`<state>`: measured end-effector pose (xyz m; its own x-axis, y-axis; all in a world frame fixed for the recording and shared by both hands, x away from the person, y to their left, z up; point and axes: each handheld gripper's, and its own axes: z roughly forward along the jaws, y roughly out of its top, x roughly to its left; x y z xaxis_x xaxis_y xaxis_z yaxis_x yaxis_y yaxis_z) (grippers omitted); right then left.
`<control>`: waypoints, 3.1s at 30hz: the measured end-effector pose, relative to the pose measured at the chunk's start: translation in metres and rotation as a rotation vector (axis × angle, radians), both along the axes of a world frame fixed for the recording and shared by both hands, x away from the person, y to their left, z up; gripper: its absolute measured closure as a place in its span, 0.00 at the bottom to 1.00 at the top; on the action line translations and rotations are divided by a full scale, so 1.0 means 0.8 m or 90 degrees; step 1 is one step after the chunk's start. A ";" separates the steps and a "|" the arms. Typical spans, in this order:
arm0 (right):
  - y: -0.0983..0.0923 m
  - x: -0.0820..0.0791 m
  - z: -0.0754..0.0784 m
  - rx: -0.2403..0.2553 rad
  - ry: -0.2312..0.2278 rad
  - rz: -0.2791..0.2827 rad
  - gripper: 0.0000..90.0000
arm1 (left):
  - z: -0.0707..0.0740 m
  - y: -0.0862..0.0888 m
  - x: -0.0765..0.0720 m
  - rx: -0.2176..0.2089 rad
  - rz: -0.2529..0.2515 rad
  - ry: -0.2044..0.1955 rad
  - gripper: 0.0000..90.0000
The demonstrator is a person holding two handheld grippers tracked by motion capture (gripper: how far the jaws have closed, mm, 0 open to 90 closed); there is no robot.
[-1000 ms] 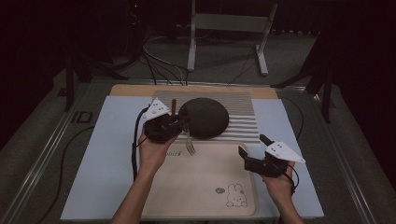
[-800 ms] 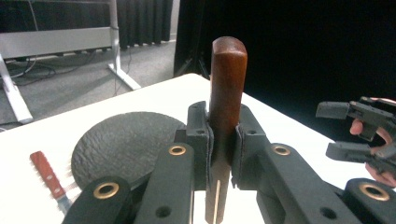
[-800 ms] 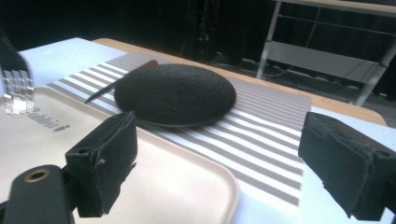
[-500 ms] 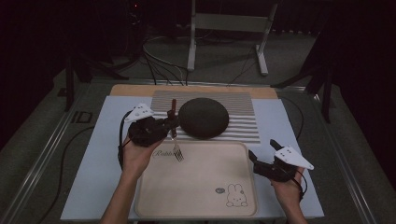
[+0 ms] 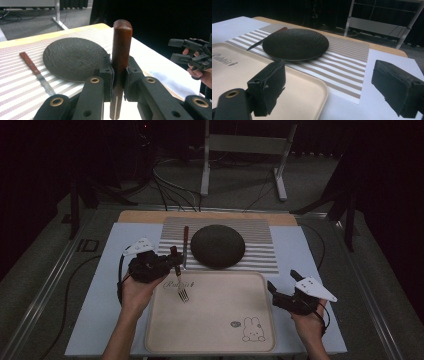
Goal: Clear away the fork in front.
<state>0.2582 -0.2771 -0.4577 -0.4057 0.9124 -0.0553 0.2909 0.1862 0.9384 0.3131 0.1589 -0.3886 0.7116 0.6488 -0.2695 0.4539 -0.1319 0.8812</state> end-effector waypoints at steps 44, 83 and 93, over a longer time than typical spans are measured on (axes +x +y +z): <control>-0.009 -0.007 -0.005 -0.012 -0.005 -0.021 0.15 | -0.042 0.054 -0.027 0.017 -0.037 0.115 0.89; -0.002 -0.007 -0.010 -0.029 -0.001 -0.010 0.15 | -0.136 0.050 0.007 0.158 0.081 0.174 0.51; -0.007 -0.012 -0.006 -0.011 -0.005 -0.011 0.14 | -0.092 0.077 -0.015 0.062 0.197 0.028 0.12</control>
<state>0.2483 -0.2828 -0.4625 -0.3892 0.9182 -0.0734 0.2876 0.1968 0.9373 0.3014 0.2207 -0.4625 0.4659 0.8567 -0.2213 0.5232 -0.0650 0.8498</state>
